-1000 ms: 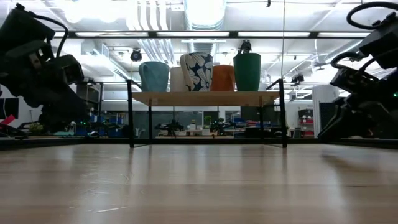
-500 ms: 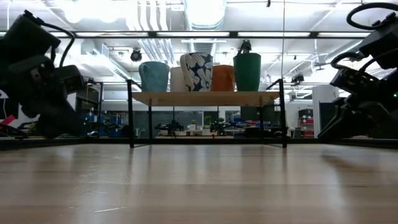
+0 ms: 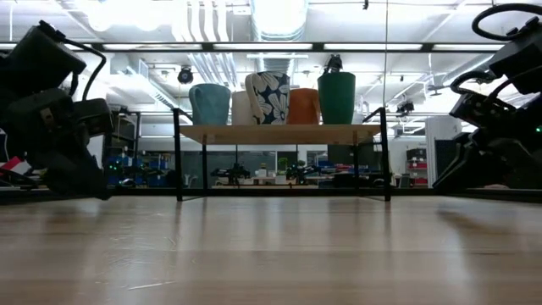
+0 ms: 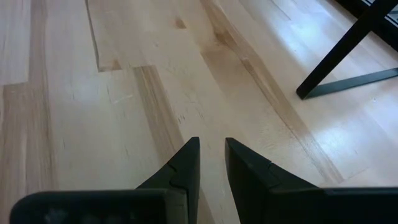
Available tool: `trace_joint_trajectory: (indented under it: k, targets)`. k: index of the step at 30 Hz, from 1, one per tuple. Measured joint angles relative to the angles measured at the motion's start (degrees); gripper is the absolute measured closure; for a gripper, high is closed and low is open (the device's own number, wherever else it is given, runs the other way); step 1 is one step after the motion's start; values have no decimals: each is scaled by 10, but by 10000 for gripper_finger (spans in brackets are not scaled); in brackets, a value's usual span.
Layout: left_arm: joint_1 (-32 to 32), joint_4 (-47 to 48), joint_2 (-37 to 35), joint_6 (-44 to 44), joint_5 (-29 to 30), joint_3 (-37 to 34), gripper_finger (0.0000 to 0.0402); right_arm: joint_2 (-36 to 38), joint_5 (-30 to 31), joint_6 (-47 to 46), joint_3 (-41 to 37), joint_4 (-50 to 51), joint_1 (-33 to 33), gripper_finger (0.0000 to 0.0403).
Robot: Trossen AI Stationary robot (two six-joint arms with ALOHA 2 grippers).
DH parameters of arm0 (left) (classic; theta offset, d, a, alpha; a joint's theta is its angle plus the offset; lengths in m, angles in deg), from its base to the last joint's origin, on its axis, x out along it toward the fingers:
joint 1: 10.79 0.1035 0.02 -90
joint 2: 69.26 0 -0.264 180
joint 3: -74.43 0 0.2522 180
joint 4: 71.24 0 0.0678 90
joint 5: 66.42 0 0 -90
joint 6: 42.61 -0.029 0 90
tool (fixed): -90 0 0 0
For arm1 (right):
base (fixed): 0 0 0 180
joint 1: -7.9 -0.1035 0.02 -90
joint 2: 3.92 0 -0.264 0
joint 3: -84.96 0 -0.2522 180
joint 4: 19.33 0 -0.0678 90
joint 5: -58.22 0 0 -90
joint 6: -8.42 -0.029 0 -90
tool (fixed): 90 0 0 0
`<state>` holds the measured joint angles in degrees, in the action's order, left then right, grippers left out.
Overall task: Stack small to large cups/mugs on shelf
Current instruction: Return to Home Position
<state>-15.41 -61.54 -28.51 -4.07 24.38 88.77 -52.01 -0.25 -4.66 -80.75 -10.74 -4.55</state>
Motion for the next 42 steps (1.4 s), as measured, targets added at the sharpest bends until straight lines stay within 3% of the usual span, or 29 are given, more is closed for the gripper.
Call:
trace_joint_trajectory:
  k: [18, 42]
  targets:
    - [0, -4, 53, 0, 1, 0, 260, 0, 0, 0, 0, 0, 0, 335]
    - [0, -16, 59, 1, 0, 0, 260, 0, 0, 0, 0, 0, 0, 335]
